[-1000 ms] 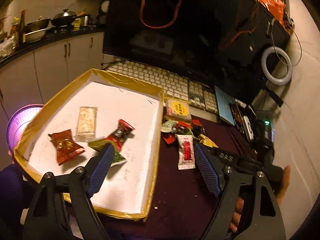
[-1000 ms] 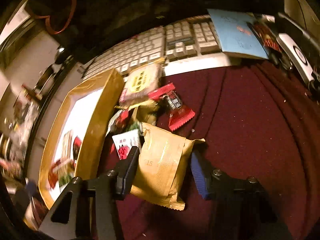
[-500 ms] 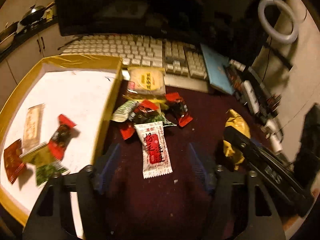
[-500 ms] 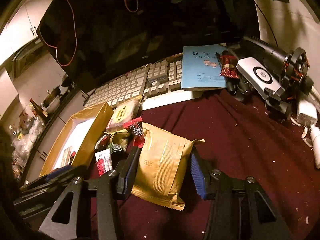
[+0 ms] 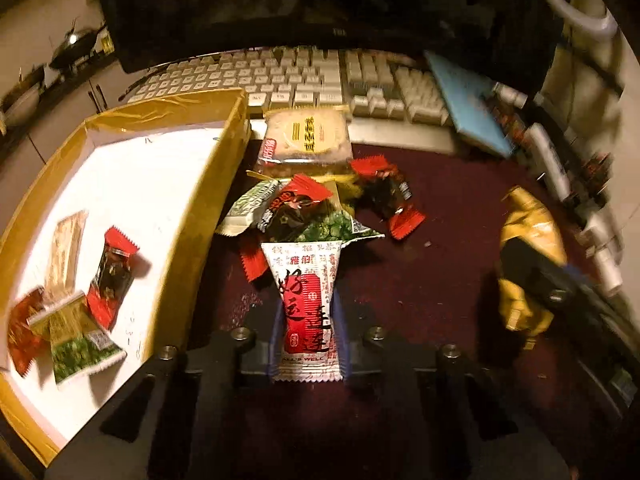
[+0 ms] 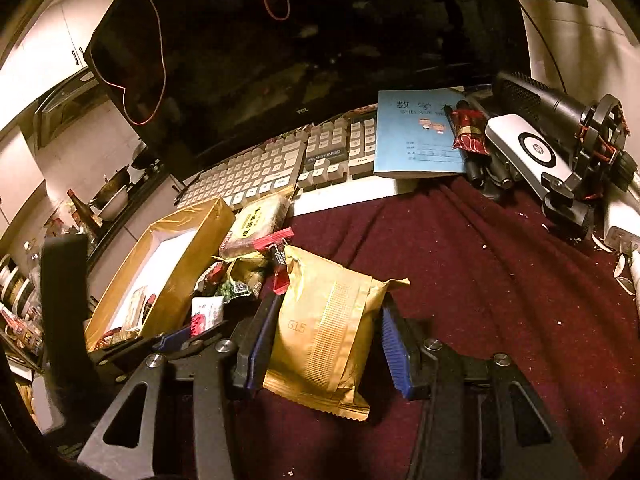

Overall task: Organize snacks
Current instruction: 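Grasp the gold pastry packet with the right tool while the left grasps the white-red packet, then lower both packets into the tray and open both tools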

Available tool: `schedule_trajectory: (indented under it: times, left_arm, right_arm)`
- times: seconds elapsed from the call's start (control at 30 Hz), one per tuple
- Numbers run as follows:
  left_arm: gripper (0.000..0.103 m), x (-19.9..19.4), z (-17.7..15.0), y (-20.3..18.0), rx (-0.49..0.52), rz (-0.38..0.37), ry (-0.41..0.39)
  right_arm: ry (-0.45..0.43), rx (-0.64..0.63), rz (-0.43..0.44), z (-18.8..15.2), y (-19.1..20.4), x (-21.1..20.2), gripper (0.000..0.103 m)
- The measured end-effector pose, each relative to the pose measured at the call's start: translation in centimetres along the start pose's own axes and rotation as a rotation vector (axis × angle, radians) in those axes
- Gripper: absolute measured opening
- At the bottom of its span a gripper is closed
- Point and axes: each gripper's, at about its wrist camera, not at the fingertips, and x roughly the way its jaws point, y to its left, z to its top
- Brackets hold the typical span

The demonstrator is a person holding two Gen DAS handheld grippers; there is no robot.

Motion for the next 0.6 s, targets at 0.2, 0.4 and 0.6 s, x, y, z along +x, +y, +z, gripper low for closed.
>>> schedule_trajectory:
  times: [0.2, 0.4, 0.6]
  left_arm:
    - [0.018, -4.1, -0.2, 3.3, -0.132, -0.238, -0.057]
    - [0.018, -9.4, 0.2, 6.7, -0.190, -0.232, -0.172]
    - [0.018, -11.5, 0.7, 12.8, -0.286, -0.151, -0.243]
  right_arm:
    - [-0.005, -0.014, 0.011, -0.1, 0.2, -0.1, 0.050]
    - [-0.002, -0.090, 0.034, -0.3, 1.8, -0.2, 0.050]
    - [0.043, -0.156, 0.182, 0.2, 6.4, -0.8, 0.050]
